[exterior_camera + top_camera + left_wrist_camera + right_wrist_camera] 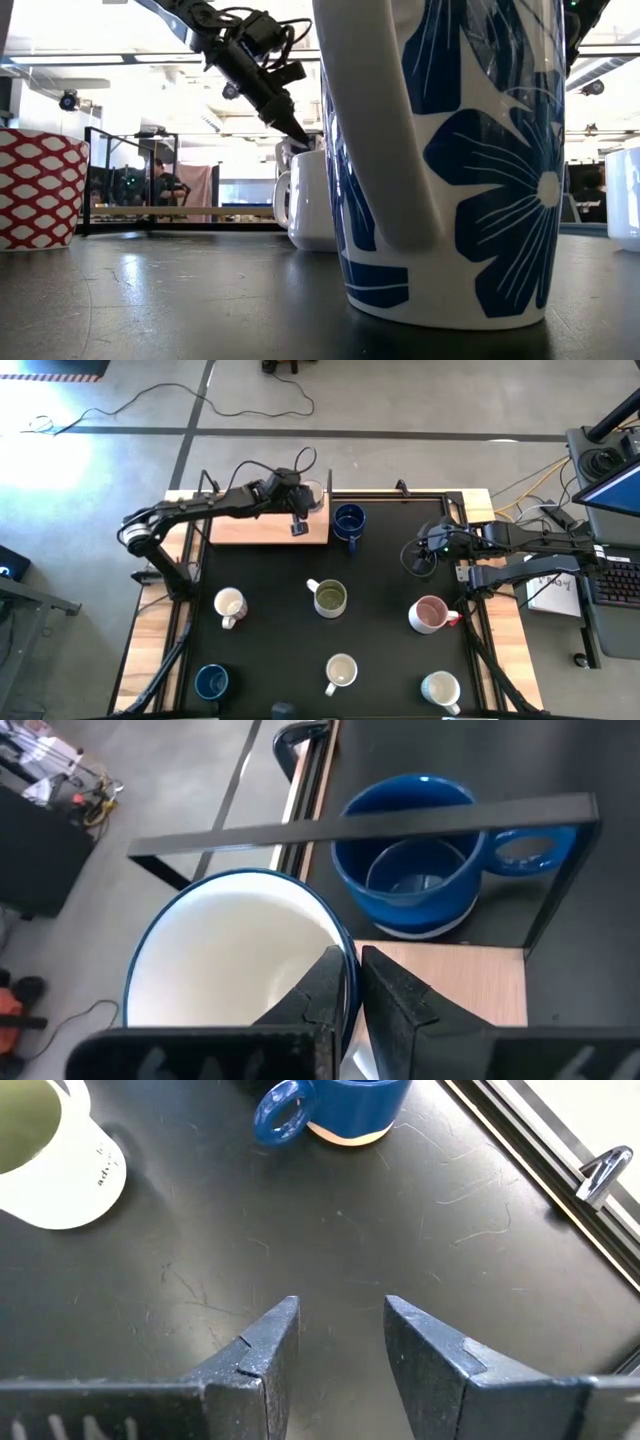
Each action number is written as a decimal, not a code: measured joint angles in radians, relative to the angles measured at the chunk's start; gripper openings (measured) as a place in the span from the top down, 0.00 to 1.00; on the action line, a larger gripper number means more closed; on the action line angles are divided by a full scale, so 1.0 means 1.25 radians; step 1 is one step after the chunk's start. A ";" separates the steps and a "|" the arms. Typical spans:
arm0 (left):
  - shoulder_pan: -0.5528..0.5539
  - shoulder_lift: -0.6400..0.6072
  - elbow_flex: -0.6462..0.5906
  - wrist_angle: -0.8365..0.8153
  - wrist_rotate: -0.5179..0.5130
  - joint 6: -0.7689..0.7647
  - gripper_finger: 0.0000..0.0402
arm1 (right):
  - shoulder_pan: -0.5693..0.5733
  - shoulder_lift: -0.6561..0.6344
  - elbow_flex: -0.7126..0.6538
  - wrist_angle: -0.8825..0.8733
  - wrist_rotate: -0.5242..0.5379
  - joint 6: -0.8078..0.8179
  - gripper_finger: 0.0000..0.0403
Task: Place coffee mugs
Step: Put the top blue patterned mug on the shelf
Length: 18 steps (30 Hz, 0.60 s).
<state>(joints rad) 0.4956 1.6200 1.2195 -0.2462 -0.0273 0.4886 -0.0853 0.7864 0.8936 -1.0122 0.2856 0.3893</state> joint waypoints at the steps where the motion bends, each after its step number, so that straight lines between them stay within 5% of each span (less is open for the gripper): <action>1: 0.002 0.007 0.008 -0.006 0.005 0.000 0.97 | 0.000 0.000 0.000 0.000 0.000 0.000 0.66; 18: 0.032 0.096 0.077 -0.027 0.016 0.034 0.97 | 0.000 0.000 0.000 -0.001 0.000 0.001 0.66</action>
<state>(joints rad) 0.5351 1.7399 1.3159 -0.2806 -0.0073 0.5308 -0.0856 0.7864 0.8935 -1.0141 0.2859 0.3901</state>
